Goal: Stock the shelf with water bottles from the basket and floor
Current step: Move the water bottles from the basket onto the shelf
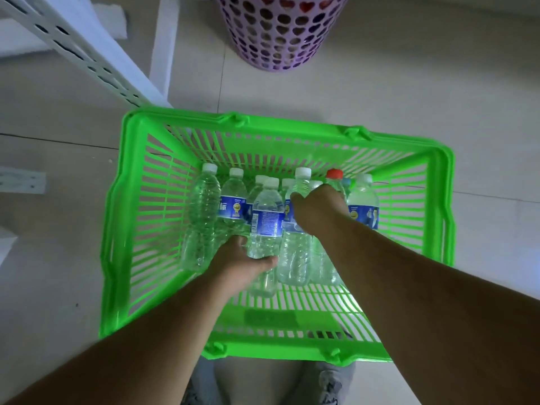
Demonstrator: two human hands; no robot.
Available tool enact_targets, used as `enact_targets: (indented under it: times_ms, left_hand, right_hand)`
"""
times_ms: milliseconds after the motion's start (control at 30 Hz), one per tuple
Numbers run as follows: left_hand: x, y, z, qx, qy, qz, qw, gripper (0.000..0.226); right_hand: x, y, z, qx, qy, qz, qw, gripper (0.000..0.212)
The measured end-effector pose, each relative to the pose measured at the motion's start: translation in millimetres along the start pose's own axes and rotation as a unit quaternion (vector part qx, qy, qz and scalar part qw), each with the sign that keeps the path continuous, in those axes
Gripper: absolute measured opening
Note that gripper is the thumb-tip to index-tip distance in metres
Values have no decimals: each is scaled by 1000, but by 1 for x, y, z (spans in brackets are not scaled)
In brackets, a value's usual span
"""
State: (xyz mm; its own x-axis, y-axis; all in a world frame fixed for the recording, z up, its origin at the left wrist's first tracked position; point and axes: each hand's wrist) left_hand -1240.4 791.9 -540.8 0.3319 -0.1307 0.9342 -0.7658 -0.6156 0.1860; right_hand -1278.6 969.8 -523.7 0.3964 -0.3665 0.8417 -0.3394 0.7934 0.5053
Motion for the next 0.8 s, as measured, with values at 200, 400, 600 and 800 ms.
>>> enact_targets:
  times_ms: [200,400,600,800]
  left_hand:
    - [-1,2,5,20,12,-14,1000,76]
    - [-11,11,19,67,34,-2,997,106]
    - [-8,18,26,76,34,2,997,115]
    - [35,29,12,82,9,-14,996,107]
  right_hand:
    - [2,-16,10,23,34,19,999,53]
    - [-12,-35,-1,-95,13,94,991,59]
    - [-10,-38,-1,-158,32,102,982,61]
    - [34,-12,-6,-163,103,88,977,41]
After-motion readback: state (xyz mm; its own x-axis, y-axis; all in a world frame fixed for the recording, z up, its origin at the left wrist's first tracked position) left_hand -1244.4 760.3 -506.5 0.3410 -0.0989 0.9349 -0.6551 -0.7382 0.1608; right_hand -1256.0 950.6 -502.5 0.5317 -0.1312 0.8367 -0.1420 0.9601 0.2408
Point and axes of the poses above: each hand's wrist, its own x-axis away from the middle knuckle, its own y-axis out of the back of the hand, z = x × y, and after that the axes turned 6 degrees about z, right-handed
